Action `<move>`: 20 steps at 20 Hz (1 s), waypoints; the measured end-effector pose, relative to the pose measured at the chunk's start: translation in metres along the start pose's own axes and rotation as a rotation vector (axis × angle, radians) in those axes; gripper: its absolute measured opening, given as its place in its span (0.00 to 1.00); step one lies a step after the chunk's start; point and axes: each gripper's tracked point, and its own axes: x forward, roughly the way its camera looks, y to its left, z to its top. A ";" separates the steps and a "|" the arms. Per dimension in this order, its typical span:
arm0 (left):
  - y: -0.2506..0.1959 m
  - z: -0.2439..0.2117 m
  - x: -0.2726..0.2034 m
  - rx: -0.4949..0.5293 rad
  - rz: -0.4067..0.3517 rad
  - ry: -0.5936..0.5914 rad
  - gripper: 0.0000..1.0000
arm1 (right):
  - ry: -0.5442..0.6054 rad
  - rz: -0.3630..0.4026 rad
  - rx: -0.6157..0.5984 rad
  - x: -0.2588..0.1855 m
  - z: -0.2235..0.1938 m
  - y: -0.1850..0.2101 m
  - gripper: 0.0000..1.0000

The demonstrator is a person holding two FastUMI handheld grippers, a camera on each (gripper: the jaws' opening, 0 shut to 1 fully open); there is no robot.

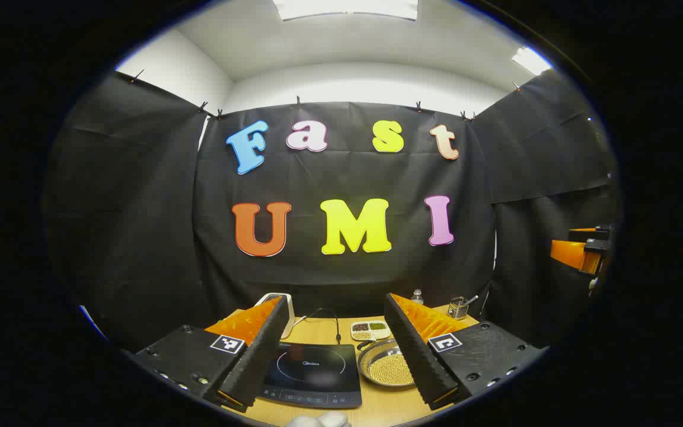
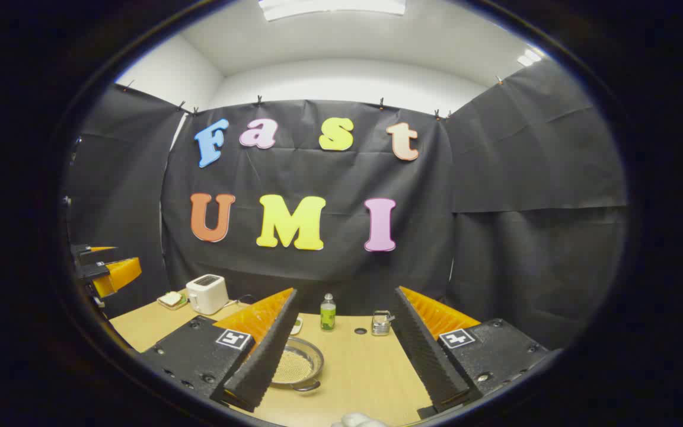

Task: First push the handle of the pot to place it horizontally, then grasp the pot with both hands and set it on the induction cooktop.

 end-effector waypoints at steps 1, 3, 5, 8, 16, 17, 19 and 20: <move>0.000 -0.001 0.000 -0.001 0.000 0.003 0.96 | 0.003 0.000 -0.002 0.001 -0.001 0.001 0.96; 0.001 0.000 0.002 -0.001 -0.001 0.005 0.96 | 0.000 0.000 0.006 0.001 0.001 0.003 1.00; 0.003 0.000 0.002 0.001 0.000 0.002 0.96 | 0.002 -0.001 0.007 0.002 0.000 0.004 0.96; 0.003 -0.001 0.002 -0.003 -0.005 0.005 0.96 | 0.002 -0.001 0.010 0.002 0.001 0.007 0.96; 0.009 -0.005 -0.002 0.000 -0.016 0.002 0.96 | 0.021 0.001 -0.008 0.003 -0.010 0.021 0.96; 0.010 -0.006 -0.003 0.000 -0.016 0.003 0.96 | 0.030 0.014 -0.008 0.004 -0.013 0.027 0.96; 0.011 -0.012 -0.004 -0.005 -0.020 0.014 1.00 | 0.060 0.038 -0.009 0.006 -0.023 0.037 0.96; 0.011 -0.015 -0.005 -0.007 -0.019 0.023 0.96 | 0.076 0.059 -0.005 0.008 -0.028 0.044 1.00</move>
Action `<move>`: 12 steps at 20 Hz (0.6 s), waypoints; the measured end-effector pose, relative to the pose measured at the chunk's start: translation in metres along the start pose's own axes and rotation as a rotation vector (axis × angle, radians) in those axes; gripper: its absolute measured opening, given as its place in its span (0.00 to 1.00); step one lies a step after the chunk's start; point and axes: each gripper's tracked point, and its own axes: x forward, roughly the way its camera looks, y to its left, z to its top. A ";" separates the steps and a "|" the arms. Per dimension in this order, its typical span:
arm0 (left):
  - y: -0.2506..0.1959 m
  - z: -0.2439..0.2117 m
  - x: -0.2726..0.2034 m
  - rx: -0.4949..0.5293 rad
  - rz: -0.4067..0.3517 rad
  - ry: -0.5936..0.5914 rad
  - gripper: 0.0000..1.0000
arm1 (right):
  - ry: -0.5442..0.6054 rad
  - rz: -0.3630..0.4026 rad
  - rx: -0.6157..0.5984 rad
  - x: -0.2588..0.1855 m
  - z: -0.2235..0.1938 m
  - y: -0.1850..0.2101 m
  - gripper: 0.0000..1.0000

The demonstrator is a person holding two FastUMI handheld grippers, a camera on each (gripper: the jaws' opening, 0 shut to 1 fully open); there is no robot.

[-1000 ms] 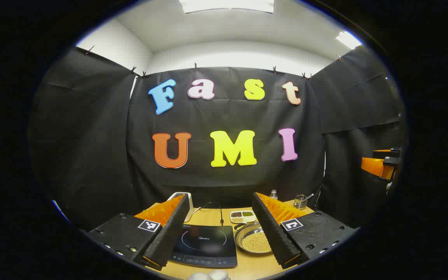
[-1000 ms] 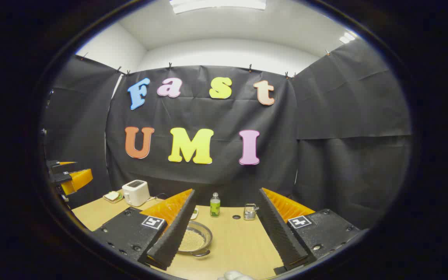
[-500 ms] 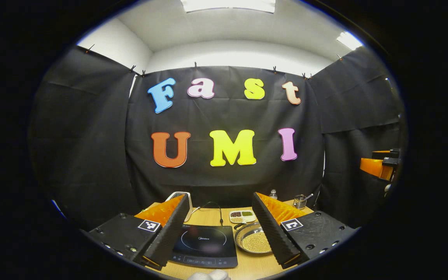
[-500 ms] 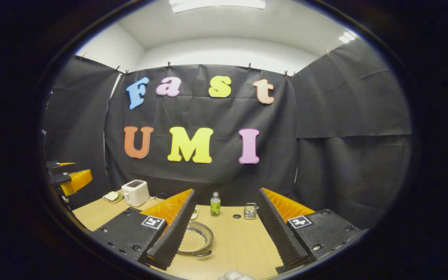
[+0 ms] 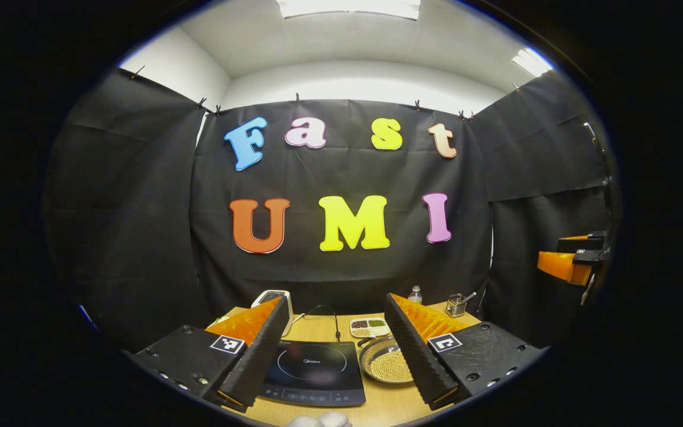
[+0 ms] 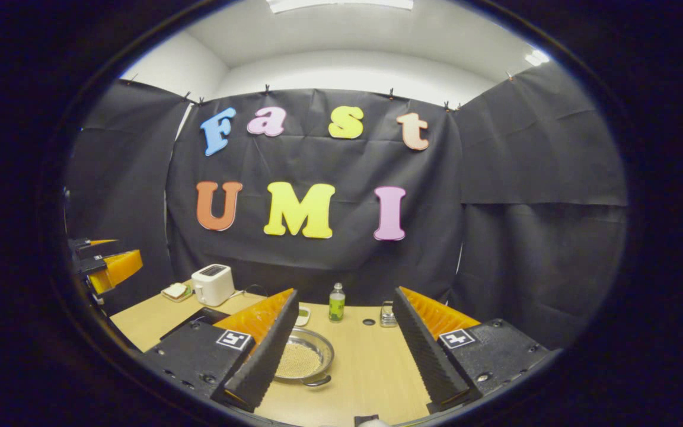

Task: First push the handle of the pot to place it horizontally, then grasp the pot with both hands and set it on the induction cooktop.

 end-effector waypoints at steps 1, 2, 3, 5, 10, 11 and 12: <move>0.001 -0.002 -0.001 -0.003 0.000 0.004 0.96 | 0.023 0.026 0.006 0.002 -0.006 0.009 0.95; 0.002 -0.003 -0.002 -0.006 0.001 0.005 0.96 | 0.042 0.045 0.013 0.004 -0.012 0.016 0.93; 0.001 -0.004 -0.004 -0.006 0.002 0.005 0.96 | 0.058 0.059 0.020 0.008 -0.018 0.021 0.76; 0.004 -0.006 -0.007 0.003 0.011 0.004 0.96 | 0.130 0.102 0.014 0.014 -0.042 0.036 0.57; 0.009 -0.010 -0.013 0.015 0.031 -0.007 0.96 | 0.337 0.196 0.015 0.038 -0.129 0.069 0.05; 0.012 -0.014 -0.017 0.010 0.037 -0.006 0.96 | 0.383 0.213 0.021 0.042 -0.148 0.074 0.04; 0.014 -0.019 -0.022 0.000 0.042 0.001 0.96 | 0.434 0.234 0.029 0.045 -0.168 0.080 0.04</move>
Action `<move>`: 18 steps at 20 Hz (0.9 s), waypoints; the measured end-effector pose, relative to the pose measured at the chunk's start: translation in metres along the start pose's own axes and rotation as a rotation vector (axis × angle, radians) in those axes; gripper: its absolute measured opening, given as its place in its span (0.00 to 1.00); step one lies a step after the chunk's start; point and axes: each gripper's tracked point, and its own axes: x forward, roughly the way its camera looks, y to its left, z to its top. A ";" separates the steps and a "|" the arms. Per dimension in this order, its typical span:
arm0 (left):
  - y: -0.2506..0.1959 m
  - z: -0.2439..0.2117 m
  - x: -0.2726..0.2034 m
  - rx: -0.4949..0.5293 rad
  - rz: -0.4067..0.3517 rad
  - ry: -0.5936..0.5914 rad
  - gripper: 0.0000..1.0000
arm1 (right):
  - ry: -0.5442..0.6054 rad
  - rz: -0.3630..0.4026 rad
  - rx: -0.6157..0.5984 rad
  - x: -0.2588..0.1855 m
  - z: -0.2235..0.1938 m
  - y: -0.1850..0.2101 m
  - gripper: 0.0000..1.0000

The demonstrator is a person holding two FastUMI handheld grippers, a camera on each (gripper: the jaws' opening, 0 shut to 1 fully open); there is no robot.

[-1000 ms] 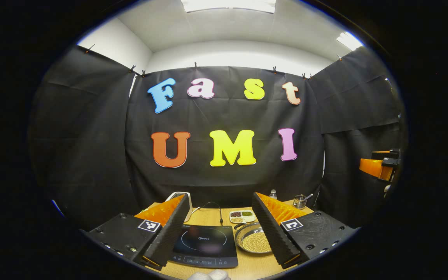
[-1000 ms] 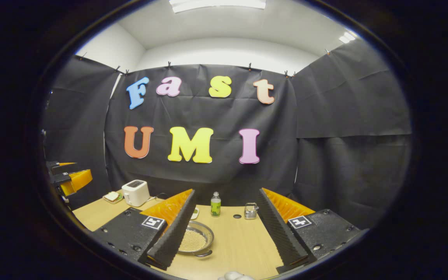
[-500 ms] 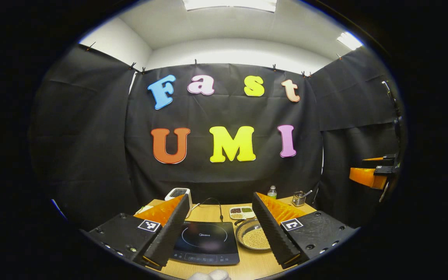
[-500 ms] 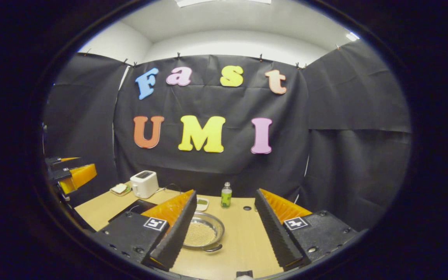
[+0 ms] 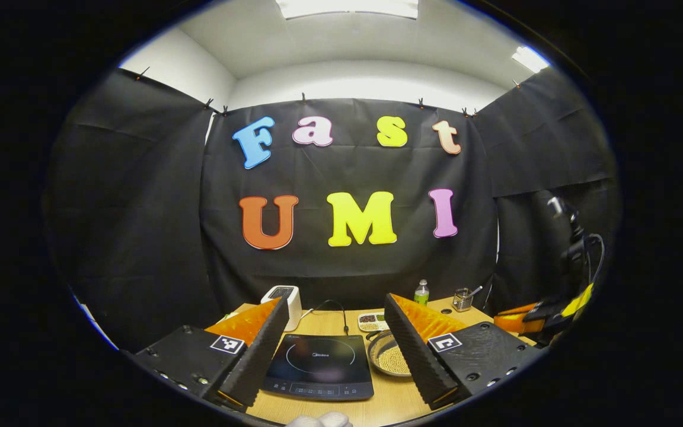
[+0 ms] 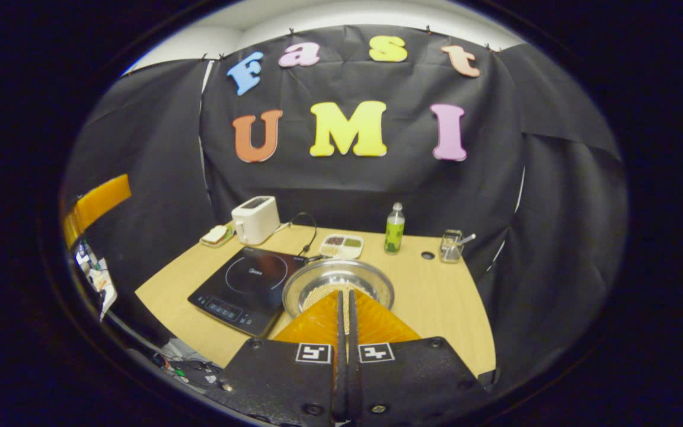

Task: First push the handle of the pot to place it horizontally, then grasp the pot with both hands and set it on the induction cooktop.

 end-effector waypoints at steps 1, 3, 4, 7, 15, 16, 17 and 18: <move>0.001 -0.005 -0.003 -0.011 0.006 0.012 0.96 | 0.046 0.016 0.006 0.013 -0.018 0.004 0.04; 0.008 -0.010 -0.004 -0.028 0.023 0.021 0.96 | 0.129 0.024 -0.009 0.034 -0.050 0.005 0.00; 0.013 -0.011 -0.004 -0.031 0.036 0.024 0.96 | 0.158 0.027 -0.022 0.043 -0.064 0.006 0.04; 0.022 -0.016 -0.005 -0.029 0.067 0.035 0.96 | 0.247 0.041 -0.064 0.065 -0.103 0.008 0.04; 0.029 -0.021 -0.004 -0.013 0.115 0.065 0.96 | 0.367 0.067 -0.072 0.118 -0.146 0.011 0.04; 0.029 -0.022 -0.003 -0.012 0.118 0.070 0.96 | 0.370 0.067 -0.070 0.123 -0.146 0.010 0.00; 0.029 -0.021 -0.001 -0.008 0.122 0.071 0.96 | 0.374 0.065 -0.073 0.128 -0.146 0.008 0.00; 0.029 -0.022 0.002 -0.005 0.125 0.072 0.96 | 0.378 0.064 -0.074 0.132 -0.145 0.006 0.00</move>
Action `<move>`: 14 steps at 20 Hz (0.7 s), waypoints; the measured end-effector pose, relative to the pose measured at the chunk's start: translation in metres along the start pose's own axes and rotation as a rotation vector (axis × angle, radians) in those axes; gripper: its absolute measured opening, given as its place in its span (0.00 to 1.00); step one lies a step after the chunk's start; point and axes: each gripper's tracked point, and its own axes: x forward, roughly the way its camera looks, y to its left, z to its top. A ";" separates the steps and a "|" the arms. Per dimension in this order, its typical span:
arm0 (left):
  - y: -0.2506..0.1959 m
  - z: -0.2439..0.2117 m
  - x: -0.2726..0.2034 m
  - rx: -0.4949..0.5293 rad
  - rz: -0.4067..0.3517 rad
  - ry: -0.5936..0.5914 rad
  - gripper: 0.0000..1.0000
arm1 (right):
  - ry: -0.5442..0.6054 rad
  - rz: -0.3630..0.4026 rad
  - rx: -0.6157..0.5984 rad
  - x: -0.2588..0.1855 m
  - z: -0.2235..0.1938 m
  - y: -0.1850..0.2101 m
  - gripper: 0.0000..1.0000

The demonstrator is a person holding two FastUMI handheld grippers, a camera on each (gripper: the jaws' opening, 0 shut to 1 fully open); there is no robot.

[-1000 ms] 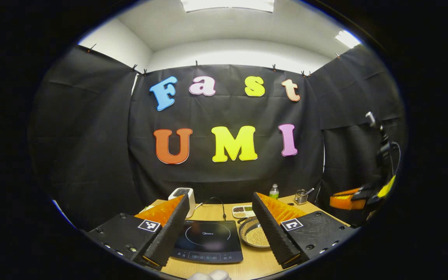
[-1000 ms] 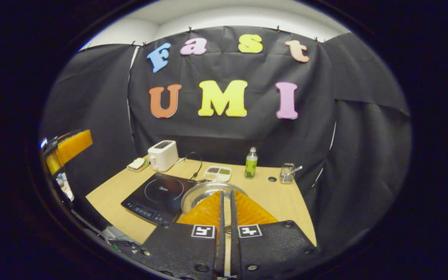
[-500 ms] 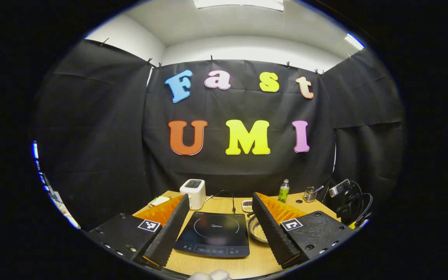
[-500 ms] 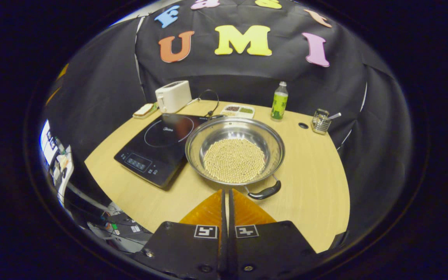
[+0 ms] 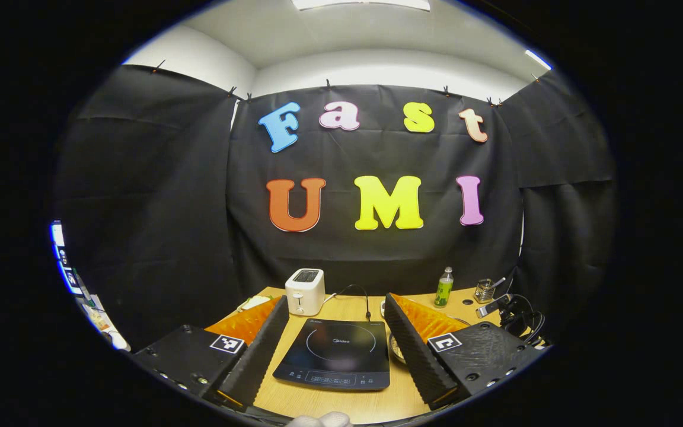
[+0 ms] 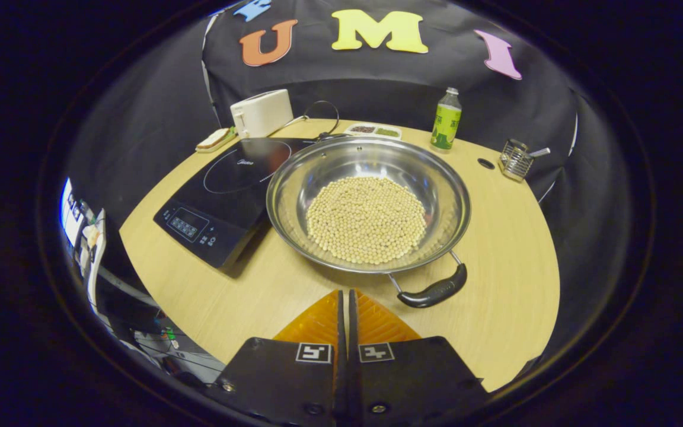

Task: First push the handle of the pot to place it horizontally, then grasp the pot with both hands and set it on the induction cooktop.

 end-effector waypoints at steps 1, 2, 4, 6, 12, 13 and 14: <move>-0.002 0.000 0.003 0.003 0.001 0.004 0.96 | 0.006 0.000 0.002 0.005 -0.001 -0.003 0.04; -0.004 0.002 0.005 0.005 0.001 0.003 0.96 | 0.012 0.000 0.004 0.007 0.000 -0.006 0.04; -0.008 0.005 0.010 0.007 -0.002 -0.003 0.96 | 0.018 0.007 0.008 0.010 -0.001 -0.011 0.04; -0.015 0.007 0.017 0.007 -0.011 -0.006 0.96 | 0.034 0.002 0.011 0.013 -0.003 -0.019 0.01; -0.033 0.007 0.034 -0.004 -0.039 -0.005 0.96 | 0.046 0.017 0.048 0.012 -0.010 -0.033 0.04; -0.036 0.006 0.037 -0.006 -0.042 -0.003 0.96 | 0.047 0.019 0.052 0.012 -0.010 -0.035 0.04; -0.038 0.005 0.039 -0.006 -0.042 0.000 0.96 | 0.049 0.022 0.060 0.013 -0.010 -0.037 0.00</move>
